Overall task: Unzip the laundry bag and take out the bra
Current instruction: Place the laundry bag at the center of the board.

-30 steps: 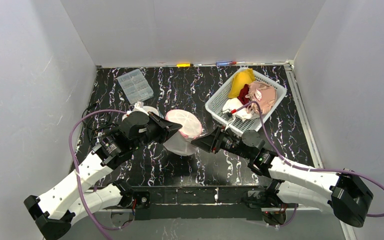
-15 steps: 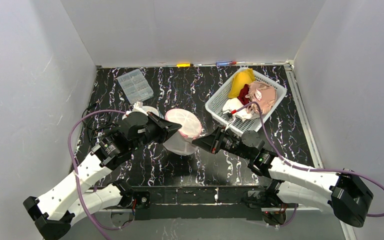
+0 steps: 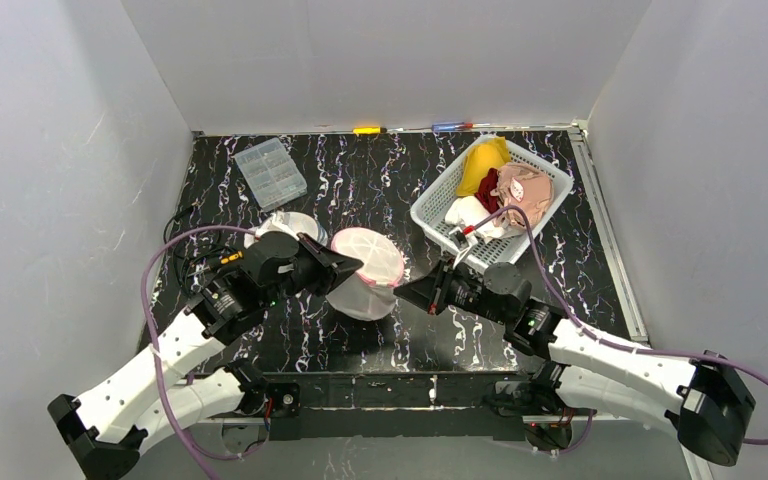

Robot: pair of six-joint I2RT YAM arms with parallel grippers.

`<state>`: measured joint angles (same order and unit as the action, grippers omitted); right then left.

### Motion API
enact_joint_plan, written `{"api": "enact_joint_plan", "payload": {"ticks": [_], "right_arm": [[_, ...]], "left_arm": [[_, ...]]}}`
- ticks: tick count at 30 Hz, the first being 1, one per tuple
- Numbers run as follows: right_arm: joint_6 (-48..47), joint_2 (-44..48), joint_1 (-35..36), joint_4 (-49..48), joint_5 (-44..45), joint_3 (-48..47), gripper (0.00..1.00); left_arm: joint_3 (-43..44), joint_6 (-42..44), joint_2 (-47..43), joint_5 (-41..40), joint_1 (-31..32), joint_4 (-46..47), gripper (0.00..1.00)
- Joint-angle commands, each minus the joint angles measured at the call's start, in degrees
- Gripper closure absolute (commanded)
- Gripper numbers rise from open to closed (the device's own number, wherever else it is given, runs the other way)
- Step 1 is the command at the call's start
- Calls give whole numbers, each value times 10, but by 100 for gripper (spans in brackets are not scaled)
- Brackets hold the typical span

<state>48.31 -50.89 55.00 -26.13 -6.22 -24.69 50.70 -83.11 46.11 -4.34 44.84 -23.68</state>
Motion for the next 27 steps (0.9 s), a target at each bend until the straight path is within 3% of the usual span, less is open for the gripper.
{"api": "enact_joint_plan", "payload": {"ticks": [1, 7, 13, 21, 27], "right_arm": [[-74, 17, 2, 149, 47, -36, 99], [-108, 36, 3, 213, 85, -37, 99], [-156, 71, 12, 269, 110, -40, 99], [-162, 97, 37, 319, 157, -30, 99], [-150, 81, 75, 312, 201, -30, 99]], "left_arm": [[-27, 20, -5, 26, -2, 15, 100], [-56, 44, 17, 62, -2, 45, 100], [-48, 157, 66, 84, -2, 81, 100], [7, 306, 231, 181, -14, 177, 100], [38, 322, 328, 233, -50, 231, 100]]}}
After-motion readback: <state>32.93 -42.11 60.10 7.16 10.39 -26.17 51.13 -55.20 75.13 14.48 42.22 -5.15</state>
